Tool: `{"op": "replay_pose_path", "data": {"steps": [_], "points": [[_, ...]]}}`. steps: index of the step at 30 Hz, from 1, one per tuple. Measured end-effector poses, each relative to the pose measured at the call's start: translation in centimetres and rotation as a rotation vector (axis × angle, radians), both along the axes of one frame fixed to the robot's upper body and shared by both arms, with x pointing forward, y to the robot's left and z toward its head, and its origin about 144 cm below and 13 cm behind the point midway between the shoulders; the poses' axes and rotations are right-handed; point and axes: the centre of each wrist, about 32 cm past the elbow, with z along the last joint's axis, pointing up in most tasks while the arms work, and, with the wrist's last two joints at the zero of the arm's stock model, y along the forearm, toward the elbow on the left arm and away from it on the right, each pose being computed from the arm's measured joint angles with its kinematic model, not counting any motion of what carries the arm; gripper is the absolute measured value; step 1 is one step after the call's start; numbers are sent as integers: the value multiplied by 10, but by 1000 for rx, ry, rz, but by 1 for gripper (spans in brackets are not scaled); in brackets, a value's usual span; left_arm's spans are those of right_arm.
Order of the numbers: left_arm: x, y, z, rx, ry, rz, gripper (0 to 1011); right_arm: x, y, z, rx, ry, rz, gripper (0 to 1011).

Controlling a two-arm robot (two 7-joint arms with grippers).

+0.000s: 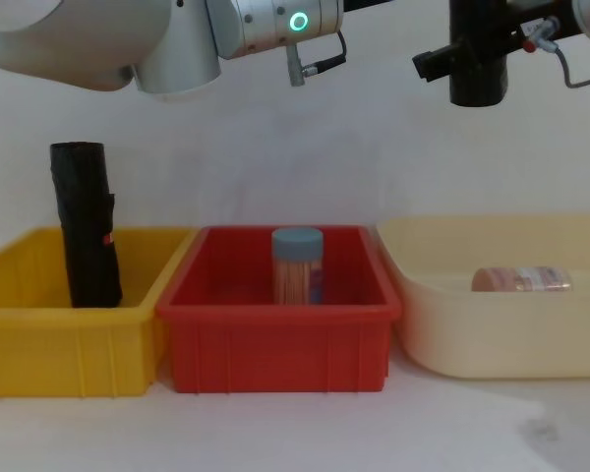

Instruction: Pick up the garbage bag with the one hand and transfer it to the other hand.

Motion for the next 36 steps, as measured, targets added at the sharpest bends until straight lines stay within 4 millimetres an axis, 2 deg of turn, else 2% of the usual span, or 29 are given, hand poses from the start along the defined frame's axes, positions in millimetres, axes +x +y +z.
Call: {"op": "replay_pose_path", "data": {"steps": [4,9,11,13,14,22,36], "points": [[0,0,0,0,0,0,516,3,2,1,8,6,-12,995],[0,0,0,0,1,1,516,6,4,2,16,12,-23,893],[0,0,0,0,1,1,516,7,5,3,18,13,-25,846],[0,0,0,0,1,1,516,8,5,3,20,15,-29,753],[0,0,0,0,0,1,516,8,6,3,20,15,-30,753],[0,0,0,0,1,1,516,10,7,4,26,19,-37,522],[0,0,0,0,1,1,516,12,8,5,29,21,-42,498]]}}
